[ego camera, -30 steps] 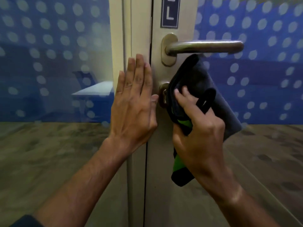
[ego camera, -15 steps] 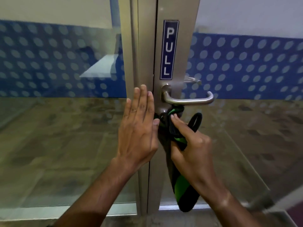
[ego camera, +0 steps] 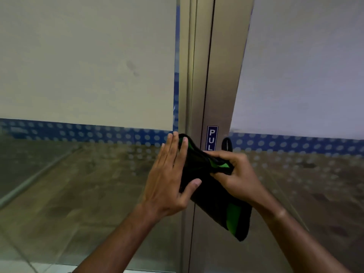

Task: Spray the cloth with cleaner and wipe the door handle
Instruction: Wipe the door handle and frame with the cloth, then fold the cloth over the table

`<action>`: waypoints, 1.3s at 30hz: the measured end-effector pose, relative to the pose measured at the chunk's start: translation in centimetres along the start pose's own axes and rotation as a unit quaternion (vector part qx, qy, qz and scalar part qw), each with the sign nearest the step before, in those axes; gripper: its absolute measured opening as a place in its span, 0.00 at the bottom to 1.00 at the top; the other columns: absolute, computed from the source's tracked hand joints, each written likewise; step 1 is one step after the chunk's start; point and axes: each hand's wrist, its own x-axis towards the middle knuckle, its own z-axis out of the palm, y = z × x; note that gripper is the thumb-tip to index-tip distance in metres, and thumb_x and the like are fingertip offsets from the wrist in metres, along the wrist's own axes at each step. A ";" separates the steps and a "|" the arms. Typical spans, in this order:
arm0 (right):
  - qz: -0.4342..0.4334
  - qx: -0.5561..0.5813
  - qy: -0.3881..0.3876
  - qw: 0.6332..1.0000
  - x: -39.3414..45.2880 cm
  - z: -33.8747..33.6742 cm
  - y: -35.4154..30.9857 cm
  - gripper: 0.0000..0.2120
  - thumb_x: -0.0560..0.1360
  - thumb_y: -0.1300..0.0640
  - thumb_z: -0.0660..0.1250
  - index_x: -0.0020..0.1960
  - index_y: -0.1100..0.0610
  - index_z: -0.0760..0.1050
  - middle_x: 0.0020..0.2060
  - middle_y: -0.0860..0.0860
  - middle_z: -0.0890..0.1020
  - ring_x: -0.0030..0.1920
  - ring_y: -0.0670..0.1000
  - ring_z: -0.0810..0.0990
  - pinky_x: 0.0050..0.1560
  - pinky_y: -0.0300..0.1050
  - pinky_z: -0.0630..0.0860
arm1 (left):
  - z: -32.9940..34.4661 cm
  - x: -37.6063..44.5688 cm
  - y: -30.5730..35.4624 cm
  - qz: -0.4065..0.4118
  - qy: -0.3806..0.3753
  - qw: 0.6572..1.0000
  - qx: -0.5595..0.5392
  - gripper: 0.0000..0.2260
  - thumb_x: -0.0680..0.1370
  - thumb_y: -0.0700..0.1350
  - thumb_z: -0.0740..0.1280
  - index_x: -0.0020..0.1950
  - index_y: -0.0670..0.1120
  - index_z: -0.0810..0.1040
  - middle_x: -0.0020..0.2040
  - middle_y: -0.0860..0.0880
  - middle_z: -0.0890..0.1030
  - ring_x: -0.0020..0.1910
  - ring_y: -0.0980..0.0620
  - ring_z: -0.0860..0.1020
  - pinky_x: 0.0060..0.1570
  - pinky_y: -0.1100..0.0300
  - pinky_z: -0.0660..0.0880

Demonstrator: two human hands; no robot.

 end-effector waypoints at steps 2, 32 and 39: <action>0.014 0.029 -0.041 0.999 1.1 -0.4 -1.4 0.27 0.69 0.75 0.66 0.60 0.49 0.80 0.51 0.42 0.84 0.52 0.45 0.83 0.45 0.36 0.79 | -1.8 0.7 0.0 0.005 -0.012 1.000 0.013 0.41 0.76 0.59 0.63 0.80 0.41 0.49 0.81 0.40 0.47 0.80 0.42 0.45 0.77 0.41 0.53; -0.145 0.328 -0.489 0.795 -1.1 17.9 -11.4 0.23 0.65 0.76 0.71 0.48 0.50 0.83 0.43 0.47 0.86 0.45 0.43 0.82 0.47 0.35 0.75 | -21.6 -16.8 17.2 -0.402 -0.062 0.805 0.432 0.13 0.76 0.51 0.62 0.50 0.42 0.78 0.42 0.45 0.81 0.42 0.43 0.78 0.40 0.54 0.73; -0.221 0.344 -0.563 0.718 -8.8 22.4 -18.9 0.13 0.67 0.59 0.75 0.49 0.48 0.82 0.43 0.45 0.85 0.45 0.43 0.83 0.46 0.33 0.75 | -26.2 -23.2 27.2 -0.484 -0.035 0.708 0.513 0.08 0.76 0.47 0.67 0.49 0.43 0.77 0.42 0.46 0.79 0.43 0.43 0.78 0.36 0.54 0.71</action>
